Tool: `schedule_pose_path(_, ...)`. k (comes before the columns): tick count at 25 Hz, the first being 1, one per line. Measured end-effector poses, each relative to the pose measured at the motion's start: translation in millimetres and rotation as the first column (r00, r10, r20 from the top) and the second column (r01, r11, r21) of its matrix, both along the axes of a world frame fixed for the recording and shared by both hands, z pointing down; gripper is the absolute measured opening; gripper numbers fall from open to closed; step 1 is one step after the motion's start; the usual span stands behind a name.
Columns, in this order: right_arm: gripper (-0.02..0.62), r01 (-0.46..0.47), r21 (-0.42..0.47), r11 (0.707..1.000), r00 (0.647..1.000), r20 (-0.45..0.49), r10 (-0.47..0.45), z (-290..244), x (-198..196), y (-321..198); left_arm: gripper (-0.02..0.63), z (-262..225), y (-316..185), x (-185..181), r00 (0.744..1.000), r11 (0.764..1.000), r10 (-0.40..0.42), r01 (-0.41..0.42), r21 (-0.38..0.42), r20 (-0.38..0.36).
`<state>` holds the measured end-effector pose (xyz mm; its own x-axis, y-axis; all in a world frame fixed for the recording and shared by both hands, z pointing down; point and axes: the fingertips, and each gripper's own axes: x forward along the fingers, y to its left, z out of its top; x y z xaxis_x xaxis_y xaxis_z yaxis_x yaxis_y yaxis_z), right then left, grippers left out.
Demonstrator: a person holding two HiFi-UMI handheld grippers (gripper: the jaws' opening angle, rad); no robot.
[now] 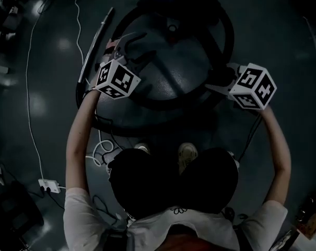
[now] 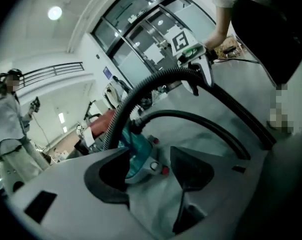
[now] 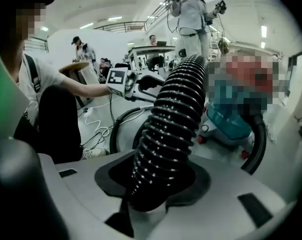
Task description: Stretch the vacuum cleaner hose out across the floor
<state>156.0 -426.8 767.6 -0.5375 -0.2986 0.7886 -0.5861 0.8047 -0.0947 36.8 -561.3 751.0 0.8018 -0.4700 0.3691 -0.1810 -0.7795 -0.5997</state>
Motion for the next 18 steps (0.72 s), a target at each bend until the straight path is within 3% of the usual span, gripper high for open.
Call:
schedule_pose_path(3,0.176,0.054,0.043,0.998,0.997,-0.053,-0.052,-24,5,-47,0.261,-46,-13,-5,0.997,0.999,-0.033,0.033,0.001,-0.067)
schedule_pose_path(7,0.176,0.017,-0.010,1.000,0.995,-0.095,-0.018,-13,16,-107,0.261,-51,-34,-27,0.996,0.996,-0.087,0.087,0.017,0.009)
schedule_pose_path(12,0.176,-0.183,-0.102,0.978,0.966,-0.201,0.160,67,41,-174,0.261,38,-52,-50,0.977,0.969,-0.186,0.200,-0.148,0.105)
schedule_pose_path(15,0.176,-0.244,-0.071,0.967,0.959,-0.168,0.229,88,28,-193,0.261,83,-44,-50,0.967,0.971,-0.191,0.211,-0.112,0.167)
schedule_pose_path(18,0.176,-0.205,-0.011,0.979,0.958,-0.206,0.199,84,20,-206,0.261,74,-68,-39,0.968,0.973,-0.214,0.223,-0.058,0.130)
